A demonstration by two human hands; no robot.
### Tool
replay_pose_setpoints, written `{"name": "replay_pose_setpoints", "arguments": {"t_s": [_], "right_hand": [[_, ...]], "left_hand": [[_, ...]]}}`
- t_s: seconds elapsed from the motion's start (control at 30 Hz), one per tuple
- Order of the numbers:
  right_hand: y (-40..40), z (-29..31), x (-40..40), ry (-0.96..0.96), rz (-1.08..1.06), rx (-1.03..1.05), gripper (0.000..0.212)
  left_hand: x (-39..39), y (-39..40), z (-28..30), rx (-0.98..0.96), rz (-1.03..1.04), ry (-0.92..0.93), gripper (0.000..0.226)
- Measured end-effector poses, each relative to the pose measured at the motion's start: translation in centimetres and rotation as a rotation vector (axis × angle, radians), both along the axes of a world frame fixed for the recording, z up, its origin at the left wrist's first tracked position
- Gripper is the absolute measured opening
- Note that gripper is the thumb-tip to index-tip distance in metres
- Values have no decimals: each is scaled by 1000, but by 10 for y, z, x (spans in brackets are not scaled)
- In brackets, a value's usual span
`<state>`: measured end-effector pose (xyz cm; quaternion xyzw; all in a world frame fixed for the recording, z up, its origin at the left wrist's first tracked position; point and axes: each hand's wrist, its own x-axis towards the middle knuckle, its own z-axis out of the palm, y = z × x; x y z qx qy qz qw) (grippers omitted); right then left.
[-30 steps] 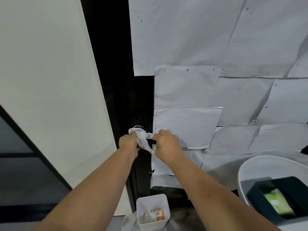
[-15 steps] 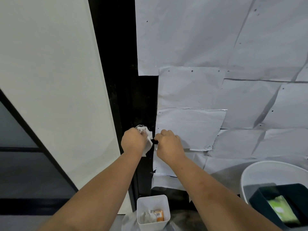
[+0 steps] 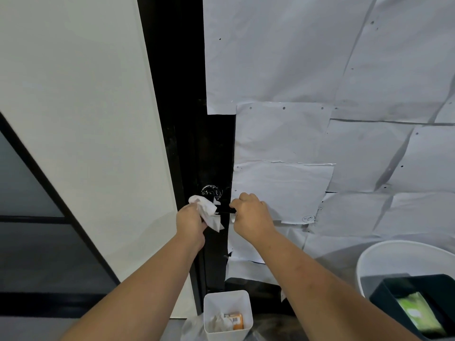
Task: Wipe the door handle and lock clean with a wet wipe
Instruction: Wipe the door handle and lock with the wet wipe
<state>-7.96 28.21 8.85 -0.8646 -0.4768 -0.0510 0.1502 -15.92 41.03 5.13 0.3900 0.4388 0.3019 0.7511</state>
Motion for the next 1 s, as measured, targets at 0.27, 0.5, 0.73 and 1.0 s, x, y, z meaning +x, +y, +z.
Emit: {"name": "replay_pose_setpoints", "arguments": {"t_s": [0.27,0.5,0.73,1.0], "right_hand": [[0,0,-2,-13,-18,-6,37],[0,1,-3,2,-28,-4,41],[0,1,-4,-1,-26,-12,43],[0,-2,-2,-2,-31,-4,43]], "left_hand": [[15,1,12,256,-40,264,10],[29,12,26,621,-187,672,23],[34,7,40,831,-377,1088,28],[33,19,26,525,-321,661,36]]}}
